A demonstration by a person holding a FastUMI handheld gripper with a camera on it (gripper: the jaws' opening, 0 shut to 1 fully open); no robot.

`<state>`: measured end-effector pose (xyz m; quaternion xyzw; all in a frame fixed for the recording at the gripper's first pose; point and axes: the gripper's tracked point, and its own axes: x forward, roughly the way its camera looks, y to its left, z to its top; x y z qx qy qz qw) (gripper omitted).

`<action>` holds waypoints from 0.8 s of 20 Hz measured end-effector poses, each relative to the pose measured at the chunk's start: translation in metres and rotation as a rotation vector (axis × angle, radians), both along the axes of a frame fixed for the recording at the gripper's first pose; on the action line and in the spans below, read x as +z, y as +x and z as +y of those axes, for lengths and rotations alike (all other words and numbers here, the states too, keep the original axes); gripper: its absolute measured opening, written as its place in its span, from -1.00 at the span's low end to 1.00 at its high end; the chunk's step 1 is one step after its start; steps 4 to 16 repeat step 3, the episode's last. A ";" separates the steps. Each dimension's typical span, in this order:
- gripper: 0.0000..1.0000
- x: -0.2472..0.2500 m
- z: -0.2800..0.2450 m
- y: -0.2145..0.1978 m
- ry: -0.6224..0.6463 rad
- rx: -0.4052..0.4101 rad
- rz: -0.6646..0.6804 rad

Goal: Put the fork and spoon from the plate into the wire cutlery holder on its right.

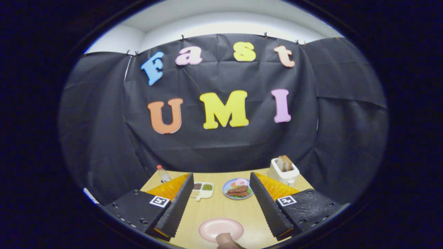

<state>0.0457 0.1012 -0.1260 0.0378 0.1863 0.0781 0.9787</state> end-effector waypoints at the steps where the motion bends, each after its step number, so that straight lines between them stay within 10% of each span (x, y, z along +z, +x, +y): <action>1: 0.93 0.008 0.002 -0.002 -0.007 -0.010 -0.040; 16: 0.93 0.025 0.009 -0.008 -0.038 -0.020 -0.126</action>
